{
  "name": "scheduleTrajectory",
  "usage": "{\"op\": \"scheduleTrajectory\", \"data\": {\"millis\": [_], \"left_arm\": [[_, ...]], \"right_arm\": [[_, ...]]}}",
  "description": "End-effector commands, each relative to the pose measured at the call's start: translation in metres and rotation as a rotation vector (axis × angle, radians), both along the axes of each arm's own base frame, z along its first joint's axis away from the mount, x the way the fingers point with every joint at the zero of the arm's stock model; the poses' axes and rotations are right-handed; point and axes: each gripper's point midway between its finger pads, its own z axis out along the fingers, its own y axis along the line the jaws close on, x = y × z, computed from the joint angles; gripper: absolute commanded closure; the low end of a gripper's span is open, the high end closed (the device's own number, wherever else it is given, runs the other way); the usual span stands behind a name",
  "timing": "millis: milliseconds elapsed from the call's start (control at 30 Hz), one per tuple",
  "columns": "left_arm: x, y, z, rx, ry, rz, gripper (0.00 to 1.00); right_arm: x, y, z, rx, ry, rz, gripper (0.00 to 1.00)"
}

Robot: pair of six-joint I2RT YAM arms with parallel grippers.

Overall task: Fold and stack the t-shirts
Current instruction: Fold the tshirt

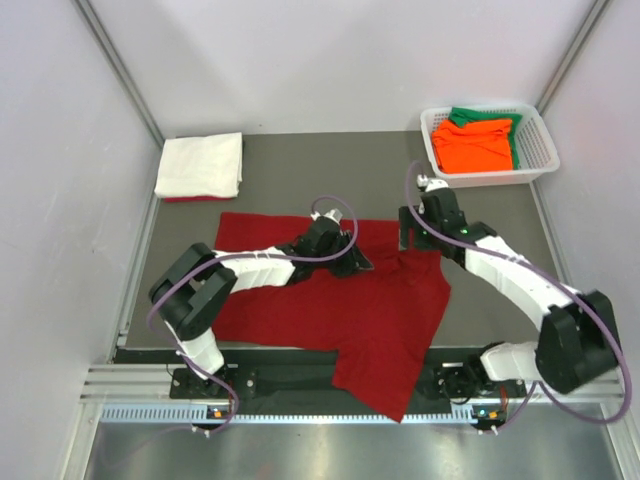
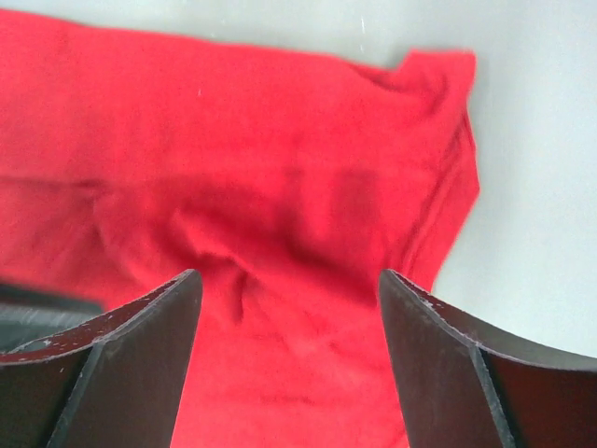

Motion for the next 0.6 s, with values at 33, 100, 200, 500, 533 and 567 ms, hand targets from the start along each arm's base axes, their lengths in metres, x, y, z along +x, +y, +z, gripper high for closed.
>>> {"op": "scheduleTrajectory", "data": {"millis": [33, 100, 200, 500, 533, 567], "left_arm": [[0.004, -0.030, 0.023, -0.089, -0.045, 0.008, 0.64], [0.004, -0.024, 0.019, -0.029, -0.066, 0.044, 0.62], [-0.001, -0.022, 0.004, -0.001, -0.031, 0.056, 0.59], [0.009, -0.026, -0.021, 0.081, -0.017, 0.052, 0.56], [0.011, -0.026, -0.021, 0.091, -0.020, 0.055, 0.56], [0.014, -0.024, -0.022, 0.106, -0.025, 0.067, 0.55]], "right_arm": [[-0.026, 0.000, 0.007, 0.166, 0.017, 0.032, 0.24], [-0.035, -0.006, 0.004, 0.194, 0.023, 0.029, 0.24], [-0.044, -0.010, 0.002, 0.213, 0.025, 0.029, 0.24], [-0.070, -0.004, -0.032, 0.312, 0.094, 0.008, 0.27], [-0.070, -0.007, -0.034, 0.316, 0.086, -0.008, 0.31], [-0.073, -0.010, -0.042, 0.320, 0.096, -0.024, 0.40]]}}
